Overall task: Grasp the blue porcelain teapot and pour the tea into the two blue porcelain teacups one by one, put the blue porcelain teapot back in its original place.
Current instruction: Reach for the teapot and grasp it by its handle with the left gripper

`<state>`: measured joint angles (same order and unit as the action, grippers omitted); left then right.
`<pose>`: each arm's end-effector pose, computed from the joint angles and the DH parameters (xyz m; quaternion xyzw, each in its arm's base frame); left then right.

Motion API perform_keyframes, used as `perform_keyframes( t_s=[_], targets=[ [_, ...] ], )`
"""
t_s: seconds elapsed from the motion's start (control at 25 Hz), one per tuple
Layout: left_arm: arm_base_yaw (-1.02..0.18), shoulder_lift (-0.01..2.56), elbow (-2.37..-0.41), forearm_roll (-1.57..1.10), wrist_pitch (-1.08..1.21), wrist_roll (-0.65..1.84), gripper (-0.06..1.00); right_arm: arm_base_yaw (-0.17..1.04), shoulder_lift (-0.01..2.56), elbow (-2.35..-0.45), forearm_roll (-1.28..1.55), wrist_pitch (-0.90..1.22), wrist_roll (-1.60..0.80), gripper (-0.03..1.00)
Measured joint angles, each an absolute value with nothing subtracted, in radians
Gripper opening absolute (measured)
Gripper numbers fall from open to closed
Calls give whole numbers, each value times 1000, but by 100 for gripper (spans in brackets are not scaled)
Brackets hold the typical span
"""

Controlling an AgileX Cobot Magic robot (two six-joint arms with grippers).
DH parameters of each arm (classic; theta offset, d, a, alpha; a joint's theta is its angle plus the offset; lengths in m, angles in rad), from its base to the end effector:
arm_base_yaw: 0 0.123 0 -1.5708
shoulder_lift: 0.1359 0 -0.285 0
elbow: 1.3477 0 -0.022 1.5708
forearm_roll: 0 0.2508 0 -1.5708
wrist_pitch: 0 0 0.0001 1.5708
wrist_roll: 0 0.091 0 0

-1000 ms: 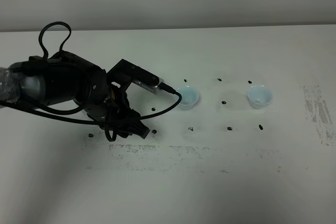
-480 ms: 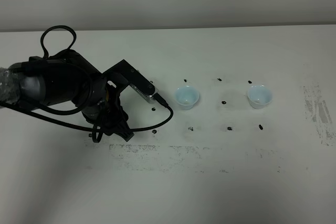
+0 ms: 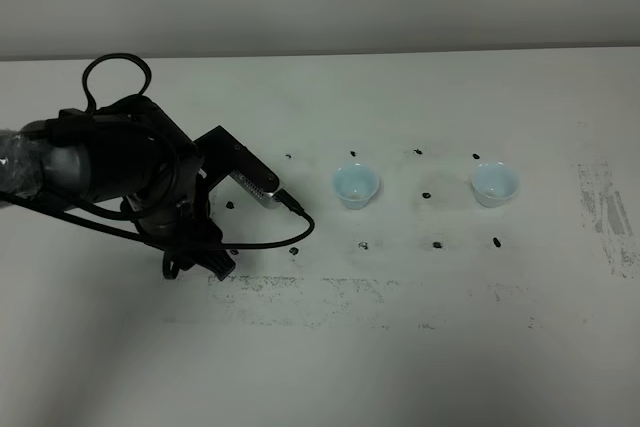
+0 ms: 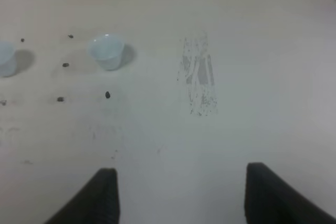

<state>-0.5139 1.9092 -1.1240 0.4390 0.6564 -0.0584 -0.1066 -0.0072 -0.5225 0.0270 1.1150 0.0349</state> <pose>0.3245 -0.1560 0.1473 0.3722 0.9098 0.1148 0.1437 -0.0106 0.0034 0.2791 0.0597 0.8574 -0.0049 0.5111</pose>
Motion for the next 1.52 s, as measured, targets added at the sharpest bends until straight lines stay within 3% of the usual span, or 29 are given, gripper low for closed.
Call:
perform_keyframes(
  t_s=[0.24,0.48,0.92,1.12,1.52],
  targets=[
    [-514,1911,-1124,576,708,-243,52,-107,-7,-523,27,1115,35,54],
    [-514,1911,-1124,509,719,-267,52,-107,-7,-523,27,1115,35,54],
    [-504,1705,-1124,342,854,-113,44,-107,-7,-523,27,1115,35,54],
    [-418,1580,-1124,266,904,-9,41,-107,-7,-523,27,1115,35,54],
    [-279,1609,-1123,175,890,177,40,-107,-7,-523,27,1115,35,54]
  ],
)
